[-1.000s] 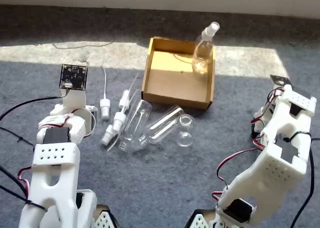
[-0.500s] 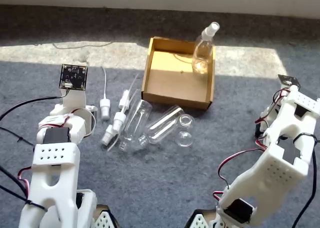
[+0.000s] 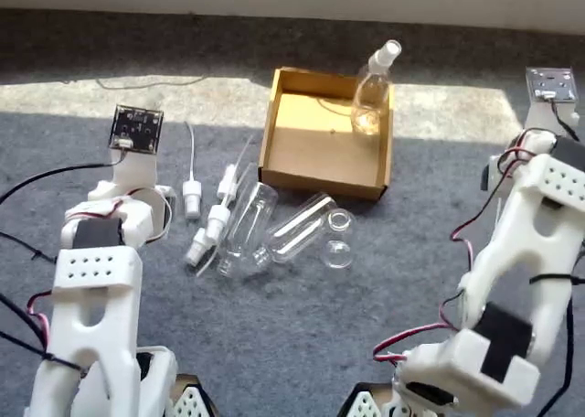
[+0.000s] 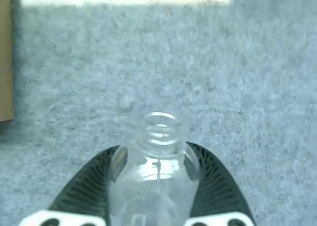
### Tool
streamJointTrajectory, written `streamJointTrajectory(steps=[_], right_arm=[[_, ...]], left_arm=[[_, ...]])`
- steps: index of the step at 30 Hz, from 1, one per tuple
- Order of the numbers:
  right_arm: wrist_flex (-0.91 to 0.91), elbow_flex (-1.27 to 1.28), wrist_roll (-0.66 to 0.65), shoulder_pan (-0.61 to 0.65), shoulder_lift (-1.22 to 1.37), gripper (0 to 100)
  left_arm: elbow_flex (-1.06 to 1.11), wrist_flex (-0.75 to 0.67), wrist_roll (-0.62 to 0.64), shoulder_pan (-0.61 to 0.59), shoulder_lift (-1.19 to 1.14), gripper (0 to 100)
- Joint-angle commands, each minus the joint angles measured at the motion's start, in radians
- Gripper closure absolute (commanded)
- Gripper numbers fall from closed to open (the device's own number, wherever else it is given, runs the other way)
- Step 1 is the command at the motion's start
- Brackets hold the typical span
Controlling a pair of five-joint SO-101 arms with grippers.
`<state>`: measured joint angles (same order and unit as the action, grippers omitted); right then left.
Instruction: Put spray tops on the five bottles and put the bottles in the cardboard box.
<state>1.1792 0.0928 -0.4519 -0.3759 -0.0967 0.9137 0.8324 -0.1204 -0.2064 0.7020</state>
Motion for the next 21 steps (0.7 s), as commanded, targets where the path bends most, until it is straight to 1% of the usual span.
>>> streamJointTrajectory(steps=[1, 4, 6, 8, 10, 13, 16, 21], right_arm=[[-0.177, 0.249, 0.008, 0.074, -0.272, 99.5], [-0.412, 0.561, 0.003, 0.097, -0.449, 99.5], [-0.561, 0.763, 0.003, 0.094, -0.549, 99.5], [-0.633, 0.94, 0.002, 0.068, -0.628, 99.5], [-0.656, 1.041, -0.005, 0.038, -0.702, 99.5], [-0.622, 1.069, -0.043, 0.007, -0.766, 99.5], [-0.576, 1.072, -0.048, -0.013, -0.792, 99.5], [-0.57, 1.076, -0.048, -0.008, -0.792, 99.5]], left_arm=[[-0.245, 0.135, 0.009, 0.024, -0.179, 87], [-0.361, 0.163, 0.08, 0.048, -0.343, 87], [-0.412, 0.161, 0.086, 0.068, -0.438, 87], [-0.458, 0.16, 0.087, 0.087, -0.521, 87], [-0.503, 0.16, 0.129, 0.097, -0.598, 87], [-0.558, 0.146, 0.187, 0.108, -0.693, 87], [-0.581, 0.13, 0.198, 0.13, -0.766, 87], [-0.59, 0.13, 0.196, 0.177, -0.822, 87]])
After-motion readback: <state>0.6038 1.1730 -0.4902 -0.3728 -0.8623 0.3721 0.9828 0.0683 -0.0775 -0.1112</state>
